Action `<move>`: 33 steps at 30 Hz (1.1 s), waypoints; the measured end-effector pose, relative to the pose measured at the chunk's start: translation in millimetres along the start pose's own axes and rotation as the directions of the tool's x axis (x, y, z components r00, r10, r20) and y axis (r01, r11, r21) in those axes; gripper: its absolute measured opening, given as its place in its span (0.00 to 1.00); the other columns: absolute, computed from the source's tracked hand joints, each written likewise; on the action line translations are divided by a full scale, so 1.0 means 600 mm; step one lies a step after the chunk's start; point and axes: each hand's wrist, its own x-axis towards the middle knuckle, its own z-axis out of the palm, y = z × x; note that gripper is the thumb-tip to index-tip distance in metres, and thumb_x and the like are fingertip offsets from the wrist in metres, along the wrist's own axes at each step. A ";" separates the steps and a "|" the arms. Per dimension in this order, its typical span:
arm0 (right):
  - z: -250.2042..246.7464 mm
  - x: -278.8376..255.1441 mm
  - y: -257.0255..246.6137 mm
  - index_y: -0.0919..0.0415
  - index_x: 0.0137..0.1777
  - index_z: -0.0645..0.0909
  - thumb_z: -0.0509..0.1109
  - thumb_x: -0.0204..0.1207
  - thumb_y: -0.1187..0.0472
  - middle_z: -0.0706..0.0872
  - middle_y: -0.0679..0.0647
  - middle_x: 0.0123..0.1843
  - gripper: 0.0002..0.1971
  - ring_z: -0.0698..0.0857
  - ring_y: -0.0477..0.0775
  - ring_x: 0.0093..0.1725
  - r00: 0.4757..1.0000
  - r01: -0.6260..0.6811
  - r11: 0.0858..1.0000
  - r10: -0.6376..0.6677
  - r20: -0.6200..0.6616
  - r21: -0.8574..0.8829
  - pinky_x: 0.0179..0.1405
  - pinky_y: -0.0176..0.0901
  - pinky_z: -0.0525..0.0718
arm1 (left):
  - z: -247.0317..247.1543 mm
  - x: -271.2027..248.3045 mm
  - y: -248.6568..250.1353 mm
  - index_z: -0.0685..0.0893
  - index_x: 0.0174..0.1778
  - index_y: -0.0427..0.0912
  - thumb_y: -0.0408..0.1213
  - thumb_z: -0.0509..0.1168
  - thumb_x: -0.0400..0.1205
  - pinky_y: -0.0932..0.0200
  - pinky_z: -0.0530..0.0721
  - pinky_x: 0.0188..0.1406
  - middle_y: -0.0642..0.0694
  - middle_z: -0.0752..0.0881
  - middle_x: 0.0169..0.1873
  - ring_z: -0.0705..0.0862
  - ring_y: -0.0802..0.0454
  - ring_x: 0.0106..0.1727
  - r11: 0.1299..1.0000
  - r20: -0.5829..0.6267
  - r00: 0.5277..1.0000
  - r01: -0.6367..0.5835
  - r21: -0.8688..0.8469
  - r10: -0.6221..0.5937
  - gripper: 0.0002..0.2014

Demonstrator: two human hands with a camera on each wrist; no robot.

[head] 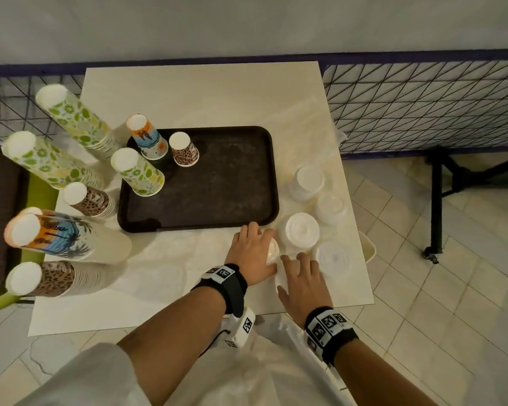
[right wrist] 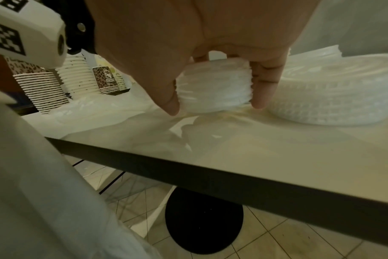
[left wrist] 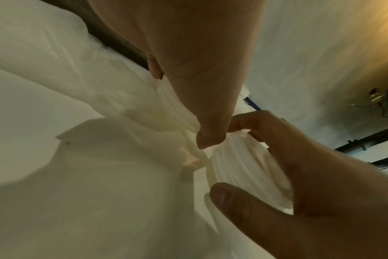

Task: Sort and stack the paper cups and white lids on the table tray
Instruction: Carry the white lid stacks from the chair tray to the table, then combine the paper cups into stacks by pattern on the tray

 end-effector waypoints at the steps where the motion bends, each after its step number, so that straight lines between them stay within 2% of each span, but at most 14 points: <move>1: 0.002 0.002 0.002 0.51 0.80 0.66 0.75 0.73 0.43 0.72 0.61 0.74 0.37 0.77 0.66 0.69 1.000 0.002 1.000 -0.002 0.000 0.003 0.66 0.56 0.84 | 0.003 0.001 0.000 0.70 0.75 0.53 0.61 0.73 0.72 0.47 0.77 0.67 0.44 0.70 0.65 0.72 0.43 0.65 1.000 0.003 1.000 0.003 0.002 -0.003 0.37; 4: 0.009 0.006 0.009 0.51 0.79 0.66 0.75 0.74 0.44 0.73 0.60 0.74 0.36 0.75 0.67 0.72 1.000 0.015 1.000 -0.015 0.010 0.013 0.69 0.58 0.82 | 0.013 0.004 -0.002 0.70 0.77 0.53 0.62 0.72 0.74 0.47 0.75 0.69 0.44 0.71 0.67 0.72 0.43 0.67 1.000 0.002 1.000 0.003 0.005 -0.003 0.37; 9: 0.020 0.010 0.017 0.50 0.83 0.62 0.71 0.78 0.43 0.69 0.63 0.79 0.36 0.68 0.71 0.79 0.998 0.037 0.999 -0.036 0.050 -0.016 0.76 0.62 0.76 | 0.025 0.005 -0.005 0.69 0.79 0.53 0.62 0.73 0.76 0.47 0.74 0.72 0.45 0.70 0.70 0.71 0.43 0.70 1.000 0.003 1.000 0.000 0.009 0.000 0.38; 14: 0.018 0.010 0.011 0.51 0.85 0.58 0.71 0.78 0.44 0.63 0.65 0.83 0.39 0.62 0.74 0.84 0.997 0.039 0.999 -0.037 0.070 -0.027 0.81 0.64 0.70 | 0.027 0.006 -0.009 0.68 0.82 0.52 0.62 0.73 0.76 0.48 0.73 0.74 0.45 0.70 0.74 0.70 0.43 0.72 1.000 0.009 1.000 -0.003 -0.006 0.003 0.41; 18: -0.004 0.006 -0.002 0.54 0.86 0.52 0.73 0.75 0.47 0.64 0.64 0.82 0.45 0.64 0.72 0.82 0.999 0.030 0.999 -0.029 0.042 -0.025 0.80 0.61 0.72 | 0.016 0.001 -0.010 0.65 0.83 0.53 0.62 0.76 0.74 0.48 0.74 0.75 0.45 0.70 0.74 0.69 0.44 0.73 1.000 0.014 1.000 -0.016 -0.026 0.016 0.44; 20: -0.025 0.003 -0.012 0.54 0.88 0.49 0.72 0.76 0.47 0.64 0.63 0.82 0.47 0.67 0.69 0.80 0.999 0.021 1.000 -0.020 0.036 -0.016 0.76 0.58 0.76 | 0.005 -0.004 -0.013 0.65 0.83 0.54 0.60 0.77 0.74 0.50 0.75 0.74 0.46 0.69 0.73 0.69 0.45 0.72 0.999 0.008 1.000 -0.026 -0.042 0.026 0.44; 25: -0.084 -0.002 -0.040 0.55 0.84 0.59 0.71 0.74 0.48 0.74 0.59 0.72 0.40 0.76 0.64 0.66 0.998 0.056 0.998 -0.056 -0.010 -0.016 0.61 0.56 0.83 | -0.034 -0.033 -0.039 0.68 0.82 0.53 0.55 0.78 0.74 0.50 0.79 0.70 0.47 0.71 0.70 0.71 0.46 0.69 0.995 -0.006 0.999 -0.040 -0.087 0.040 0.41; 29: -0.127 0.005 -0.065 0.55 0.80 0.66 0.69 0.74 0.49 0.74 0.57 0.69 0.34 0.76 0.63 0.64 0.991 0.127 0.992 -0.126 -0.052 0.017 0.58 0.57 0.83 | -0.066 -0.074 -0.083 0.71 0.78 0.57 0.55 0.77 0.73 0.52 0.78 0.70 0.52 0.75 0.67 0.73 0.50 0.69 0.990 -0.042 0.999 -0.018 -0.141 0.012 0.37; 33: -0.160 0.025 -0.105 0.54 0.72 0.75 0.71 0.74 0.50 0.74 0.57 0.66 0.26 0.75 0.63 0.61 0.968 0.230 0.969 -0.218 -0.122 0.093 0.56 0.58 0.83 | -0.118 -0.141 -0.127 0.78 0.72 0.57 0.52 0.76 0.78 0.58 0.80 0.62 0.57 0.77 0.56 0.77 0.56 0.59 0.969 -0.121 0.989 0.051 -0.240 -0.083 0.27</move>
